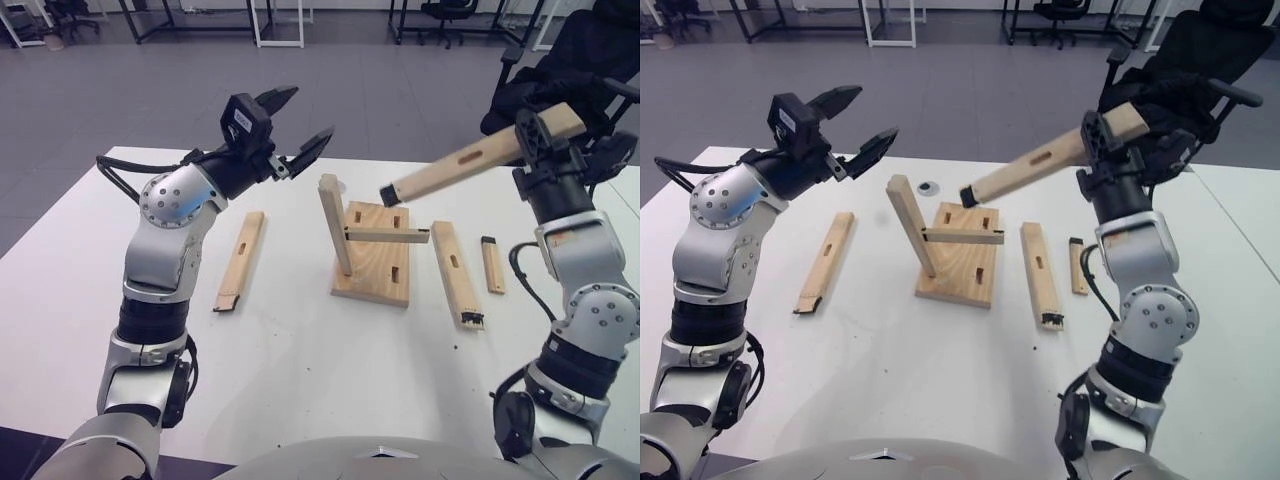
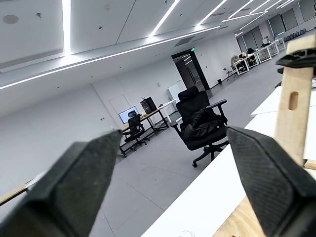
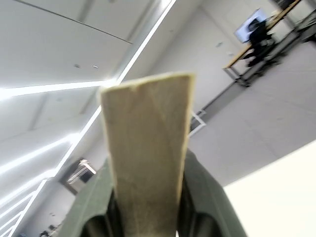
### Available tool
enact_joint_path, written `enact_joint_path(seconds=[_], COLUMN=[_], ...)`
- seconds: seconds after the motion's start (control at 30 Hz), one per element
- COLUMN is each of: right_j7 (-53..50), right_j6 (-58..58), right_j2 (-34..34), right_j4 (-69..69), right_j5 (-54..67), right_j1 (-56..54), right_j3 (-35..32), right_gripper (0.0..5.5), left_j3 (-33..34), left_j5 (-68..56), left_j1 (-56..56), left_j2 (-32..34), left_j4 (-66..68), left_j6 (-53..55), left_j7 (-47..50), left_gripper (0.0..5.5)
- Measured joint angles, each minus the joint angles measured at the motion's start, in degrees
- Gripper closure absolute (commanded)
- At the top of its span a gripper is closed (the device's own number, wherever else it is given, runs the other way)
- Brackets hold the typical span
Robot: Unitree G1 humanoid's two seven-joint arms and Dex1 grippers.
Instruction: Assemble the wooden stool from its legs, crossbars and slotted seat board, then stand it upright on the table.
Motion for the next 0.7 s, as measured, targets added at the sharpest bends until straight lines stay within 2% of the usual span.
enact_joint_path(seconds=[0.17,0.43,0.7], right_j7=[-6.7,-13.7,-11.2], right_j6=[2.5,2.4,0.0], right_j2=[1.6,2.6,1.6], right_j4=[-4.8,-9.5,-13.2], right_j5=[-0.4,-3.9,-13.5], right_j1=[11.9,14.1,16.1], right_j3=[1.8,6.2,9.6], right_gripper=[4.49,4.49,4.49], left_j3=[-3.5,-6.0,-7.6], left_j5=[2.2,4.5,4.6], left_j1=[2.9,3.2,4.1], left_j2=[-1.1,-3.2,-3.4], left_j4=[0.0,2.9,1.5], left_j6=[-0.2,-5.2,-5.8], left_j7=[1.0,2.7,2.7], left_gripper=[1.26,1.26,1.26])
